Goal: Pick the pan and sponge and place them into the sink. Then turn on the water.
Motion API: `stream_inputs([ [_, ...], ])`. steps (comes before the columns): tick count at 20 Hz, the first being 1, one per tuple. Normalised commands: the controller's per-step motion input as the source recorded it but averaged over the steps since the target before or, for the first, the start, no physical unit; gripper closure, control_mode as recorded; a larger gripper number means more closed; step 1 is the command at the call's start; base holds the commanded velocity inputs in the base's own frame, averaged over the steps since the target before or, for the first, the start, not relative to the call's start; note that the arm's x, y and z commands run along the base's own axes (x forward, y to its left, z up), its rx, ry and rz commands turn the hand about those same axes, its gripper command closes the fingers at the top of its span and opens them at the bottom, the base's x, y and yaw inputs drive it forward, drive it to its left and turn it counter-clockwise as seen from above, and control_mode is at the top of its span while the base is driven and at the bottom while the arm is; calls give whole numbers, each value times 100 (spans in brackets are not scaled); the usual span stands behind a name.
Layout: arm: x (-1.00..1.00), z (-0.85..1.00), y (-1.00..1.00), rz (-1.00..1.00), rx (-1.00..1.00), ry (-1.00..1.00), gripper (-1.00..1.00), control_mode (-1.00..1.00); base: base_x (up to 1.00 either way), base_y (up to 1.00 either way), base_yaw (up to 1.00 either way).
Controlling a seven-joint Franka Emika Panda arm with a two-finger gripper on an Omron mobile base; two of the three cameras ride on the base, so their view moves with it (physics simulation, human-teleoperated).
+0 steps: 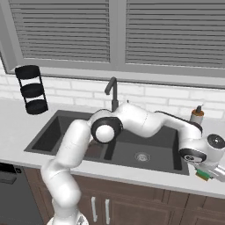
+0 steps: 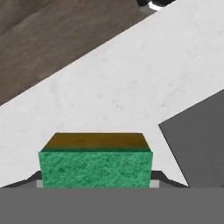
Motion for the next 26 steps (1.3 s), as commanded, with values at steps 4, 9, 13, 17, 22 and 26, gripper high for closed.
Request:
stream_inputs([
  [4,-2,61,95,25,-24,0,100,-100,0,0,0],
  [9,-5,30,100,42,-40,7,100,-100,0,0,0],
  [13,-33,10,99,66,-36,5,100,-100,0,0,0],
  [17,-28,14,92,71,-32,10,100,-100,0,0,0],
  [22,-29,27,78,75,-31,17,100,-100,0,0,0],
  [26,-26,38,76,74,-30,20,100,-100,0,0,0],
])
